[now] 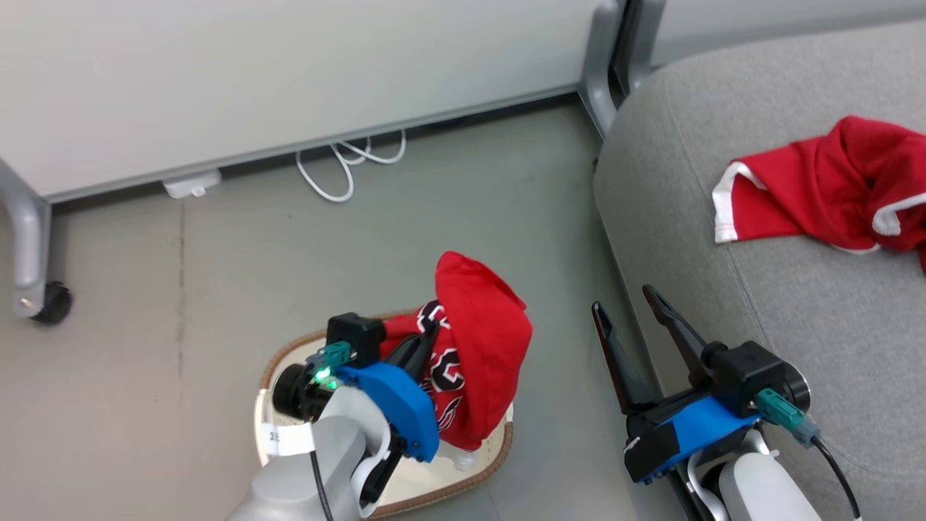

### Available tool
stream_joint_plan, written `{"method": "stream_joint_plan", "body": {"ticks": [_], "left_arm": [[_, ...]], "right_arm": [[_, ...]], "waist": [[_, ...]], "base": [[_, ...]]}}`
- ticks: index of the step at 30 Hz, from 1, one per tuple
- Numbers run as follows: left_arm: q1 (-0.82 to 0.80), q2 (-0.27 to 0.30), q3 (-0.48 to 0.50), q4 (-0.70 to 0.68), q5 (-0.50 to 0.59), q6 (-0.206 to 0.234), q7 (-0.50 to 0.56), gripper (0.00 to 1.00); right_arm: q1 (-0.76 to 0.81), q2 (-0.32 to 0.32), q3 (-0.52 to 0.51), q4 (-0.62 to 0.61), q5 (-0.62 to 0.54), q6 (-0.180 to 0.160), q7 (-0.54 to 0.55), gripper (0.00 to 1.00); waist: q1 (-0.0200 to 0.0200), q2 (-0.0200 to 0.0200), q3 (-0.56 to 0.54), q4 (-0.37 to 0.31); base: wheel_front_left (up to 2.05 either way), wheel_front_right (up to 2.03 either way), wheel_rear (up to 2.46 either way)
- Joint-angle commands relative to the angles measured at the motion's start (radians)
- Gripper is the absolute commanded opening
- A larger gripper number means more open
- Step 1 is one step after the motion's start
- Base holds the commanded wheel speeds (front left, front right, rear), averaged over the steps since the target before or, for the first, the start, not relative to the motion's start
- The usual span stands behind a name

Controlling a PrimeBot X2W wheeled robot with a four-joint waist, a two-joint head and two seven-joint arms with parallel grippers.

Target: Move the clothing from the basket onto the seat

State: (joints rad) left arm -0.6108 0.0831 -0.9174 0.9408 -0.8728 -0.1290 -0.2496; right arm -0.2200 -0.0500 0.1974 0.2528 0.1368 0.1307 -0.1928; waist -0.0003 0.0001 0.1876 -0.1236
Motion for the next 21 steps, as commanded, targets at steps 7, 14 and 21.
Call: {"method": "stream_joint_plan", "body": {"ticks": [7,14,21], "left_arm": [[-0.085,-0.006,-0.088,-0.063,-0.007,-0.003,-0.010,0.00],[-0.159,-0.013,-0.135,-0.106,-0.037,-0.003,-0.015,0.00],[-0.216,-0.019,-0.156,-0.126,-0.059,-0.003,-0.017,0.00]], "right_arm": [[0.048,-0.001,0.001,-0.016,-0.014,0.000,0.030,1.00],[0.077,-0.001,0.005,-0.028,-0.013,0.000,0.055,1.00],[0.094,-0.001,0.020,-0.037,-0.002,0.000,0.069,1.00]], "waist": [[0.0003,-0.0001,-0.105,0.068],[0.0003,-0.0001,-0.154,0.085],[0.0003,-0.0001,-0.182,0.092]], "base": [[0.00,0.00,0.00],[0.00,0.00,0.00],[0.00,0.00,0.00]]}}
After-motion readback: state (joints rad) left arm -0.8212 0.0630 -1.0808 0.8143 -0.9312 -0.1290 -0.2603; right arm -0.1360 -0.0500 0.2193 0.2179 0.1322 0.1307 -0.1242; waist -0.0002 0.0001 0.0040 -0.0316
